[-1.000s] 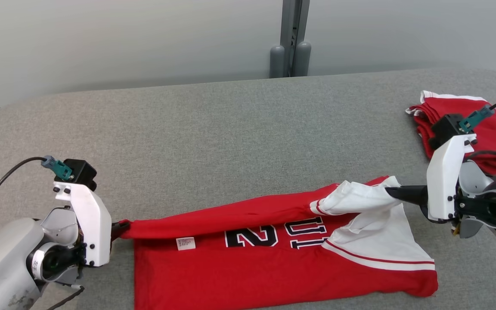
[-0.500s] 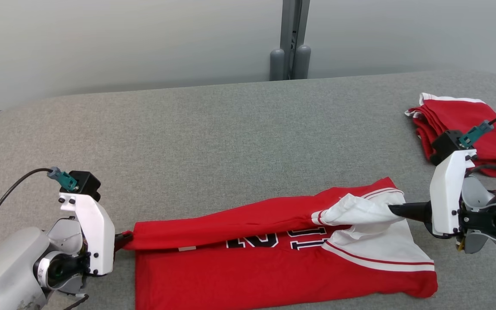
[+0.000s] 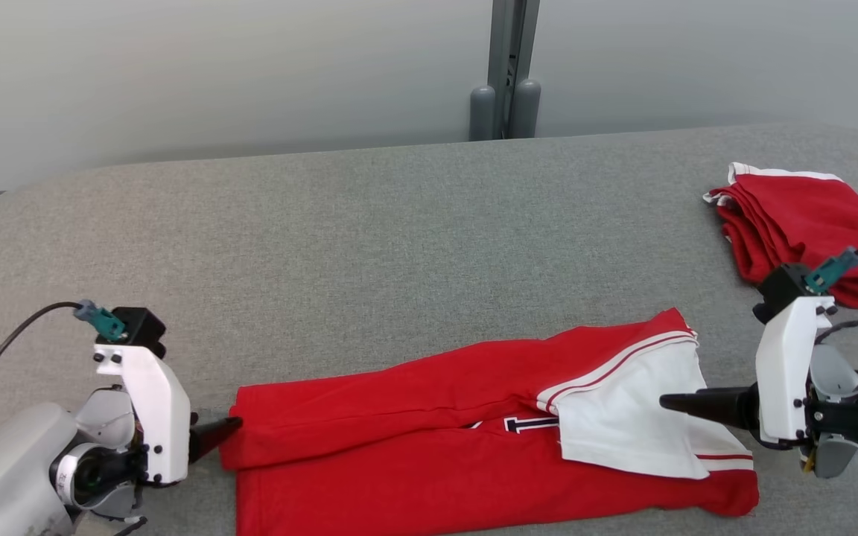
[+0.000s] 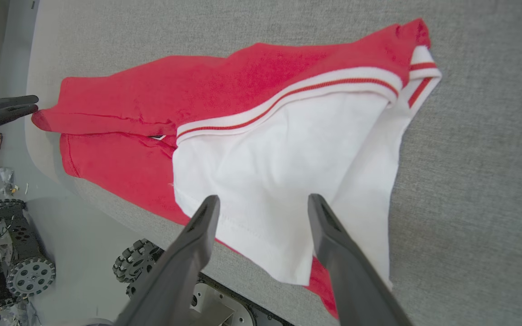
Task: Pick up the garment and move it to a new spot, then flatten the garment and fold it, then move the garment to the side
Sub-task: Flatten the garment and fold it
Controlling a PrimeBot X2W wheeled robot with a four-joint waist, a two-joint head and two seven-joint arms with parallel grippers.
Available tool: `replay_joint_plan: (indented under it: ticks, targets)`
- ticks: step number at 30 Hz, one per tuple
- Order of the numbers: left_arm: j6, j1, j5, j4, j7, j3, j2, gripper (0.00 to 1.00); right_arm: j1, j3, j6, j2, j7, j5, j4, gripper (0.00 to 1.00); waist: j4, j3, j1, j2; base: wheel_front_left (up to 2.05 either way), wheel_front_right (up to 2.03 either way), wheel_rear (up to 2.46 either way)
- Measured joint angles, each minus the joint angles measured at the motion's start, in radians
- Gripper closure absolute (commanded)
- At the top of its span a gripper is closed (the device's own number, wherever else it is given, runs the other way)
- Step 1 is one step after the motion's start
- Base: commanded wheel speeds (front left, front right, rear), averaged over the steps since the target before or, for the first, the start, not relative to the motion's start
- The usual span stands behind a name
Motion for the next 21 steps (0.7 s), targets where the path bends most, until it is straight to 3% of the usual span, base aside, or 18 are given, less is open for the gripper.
replay_joint_plan:
  ticks: [6,12,21]
  targets:
    - [0.002,0.004,0.003,-0.001,-0.06,0.031,0.02,0.0,0.057,-0.021,0.0,-0.012,-0.038,0.022,-0.033,0.0,0.002,-0.016,0.0,0.0,0.0,0.0,0.0]
    - [0.021,0.02,0.014,-0.073,-0.182,0.082,0.066,0.0,0.108,-0.083,0.0,-0.025,-0.22,-0.002,-0.09,0.0,0.007,-0.029,0.0,0.0,0.0,0.0,0.0]
    - [0.158,0.105,0.106,-0.245,-0.485,0.163,0.106,0.0,0.205,-0.205,0.0,0.001,-0.573,-0.088,-0.048,0.0,0.03,-0.032,0.0,0.0,0.0,0.0,0.0]
